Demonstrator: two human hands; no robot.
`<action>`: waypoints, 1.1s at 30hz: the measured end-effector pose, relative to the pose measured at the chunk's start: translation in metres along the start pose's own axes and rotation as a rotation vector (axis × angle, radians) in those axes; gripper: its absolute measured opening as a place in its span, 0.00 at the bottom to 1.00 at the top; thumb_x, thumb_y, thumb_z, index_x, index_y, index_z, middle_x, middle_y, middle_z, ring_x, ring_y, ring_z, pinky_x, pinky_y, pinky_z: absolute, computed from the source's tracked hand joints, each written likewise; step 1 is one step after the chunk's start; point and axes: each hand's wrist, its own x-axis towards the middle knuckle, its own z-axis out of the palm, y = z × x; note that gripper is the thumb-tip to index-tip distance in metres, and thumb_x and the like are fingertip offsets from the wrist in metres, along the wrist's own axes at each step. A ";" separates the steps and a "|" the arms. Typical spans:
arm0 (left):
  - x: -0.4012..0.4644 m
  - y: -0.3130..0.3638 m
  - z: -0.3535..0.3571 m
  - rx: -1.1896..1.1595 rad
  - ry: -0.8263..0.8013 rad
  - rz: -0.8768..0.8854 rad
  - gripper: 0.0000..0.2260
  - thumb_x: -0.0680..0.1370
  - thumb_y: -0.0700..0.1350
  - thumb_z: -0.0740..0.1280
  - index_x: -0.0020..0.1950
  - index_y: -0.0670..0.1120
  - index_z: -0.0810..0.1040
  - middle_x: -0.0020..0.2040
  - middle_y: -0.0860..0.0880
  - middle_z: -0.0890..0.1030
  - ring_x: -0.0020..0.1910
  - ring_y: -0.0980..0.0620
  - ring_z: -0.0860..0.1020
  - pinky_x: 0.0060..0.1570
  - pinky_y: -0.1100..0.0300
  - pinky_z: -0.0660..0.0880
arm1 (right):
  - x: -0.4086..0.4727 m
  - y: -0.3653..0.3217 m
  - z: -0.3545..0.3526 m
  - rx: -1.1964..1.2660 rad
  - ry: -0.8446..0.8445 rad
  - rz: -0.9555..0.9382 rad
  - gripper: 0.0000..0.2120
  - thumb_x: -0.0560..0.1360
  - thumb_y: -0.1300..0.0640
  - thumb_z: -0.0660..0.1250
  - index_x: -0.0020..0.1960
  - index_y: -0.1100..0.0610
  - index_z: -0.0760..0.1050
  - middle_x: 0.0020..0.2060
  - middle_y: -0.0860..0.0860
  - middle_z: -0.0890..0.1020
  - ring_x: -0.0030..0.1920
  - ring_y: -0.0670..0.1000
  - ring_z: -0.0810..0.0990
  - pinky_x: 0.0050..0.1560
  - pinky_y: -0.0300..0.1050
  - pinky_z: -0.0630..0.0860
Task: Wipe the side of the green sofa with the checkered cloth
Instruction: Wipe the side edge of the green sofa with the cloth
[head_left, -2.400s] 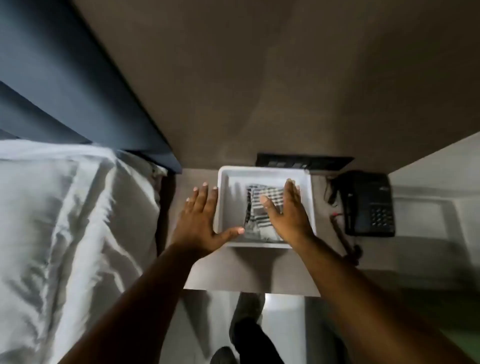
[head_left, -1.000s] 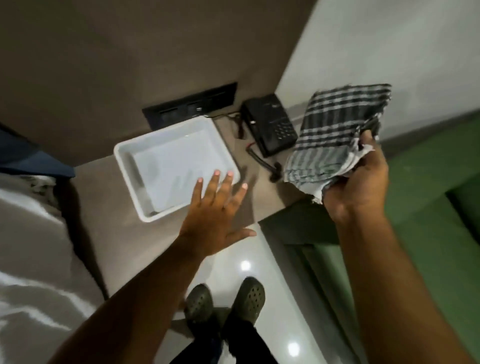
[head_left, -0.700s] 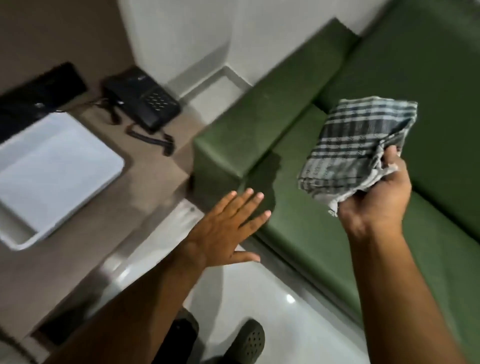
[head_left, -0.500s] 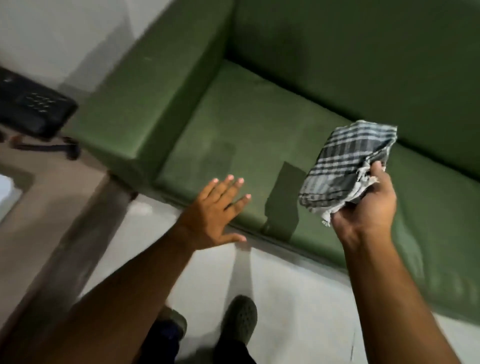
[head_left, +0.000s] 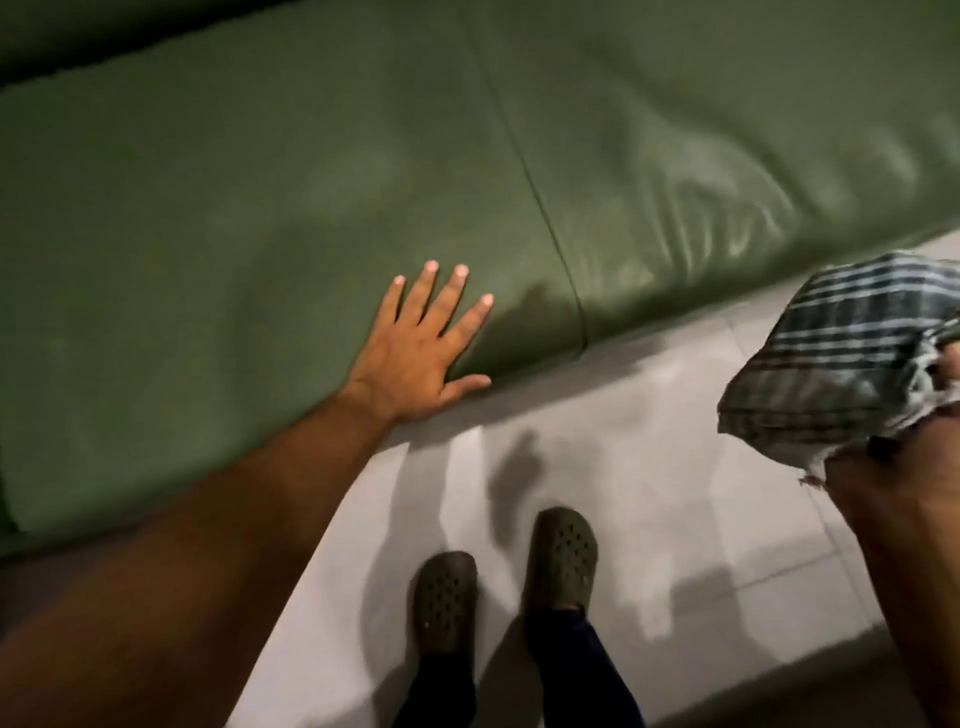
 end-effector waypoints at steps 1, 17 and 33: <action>0.014 0.006 -0.005 0.009 0.007 0.061 0.37 0.78 0.71 0.51 0.81 0.51 0.53 0.81 0.39 0.55 0.79 0.33 0.54 0.75 0.35 0.55 | 0.012 0.004 -0.015 0.036 0.021 -0.036 0.30 0.82 0.43 0.41 0.72 0.61 0.65 0.65 0.65 0.76 0.64 0.60 0.78 0.69 0.68 0.67; 0.281 0.193 -0.061 0.212 0.009 0.454 0.41 0.75 0.69 0.57 0.80 0.56 0.41 0.80 0.34 0.41 0.80 0.33 0.43 0.77 0.37 0.48 | 0.123 0.021 -0.116 0.504 0.404 -0.166 0.19 0.81 0.53 0.58 0.66 0.63 0.72 0.62 0.61 0.78 0.61 0.60 0.78 0.69 0.61 0.71; 0.463 0.317 -0.066 0.093 0.295 0.403 0.44 0.73 0.75 0.54 0.81 0.54 0.46 0.82 0.39 0.49 0.80 0.34 0.47 0.75 0.34 0.45 | 0.305 -0.025 -0.181 0.259 0.486 -0.173 0.13 0.71 0.48 0.64 0.31 0.50 0.79 0.26 0.46 0.81 0.26 0.46 0.78 0.33 0.41 0.76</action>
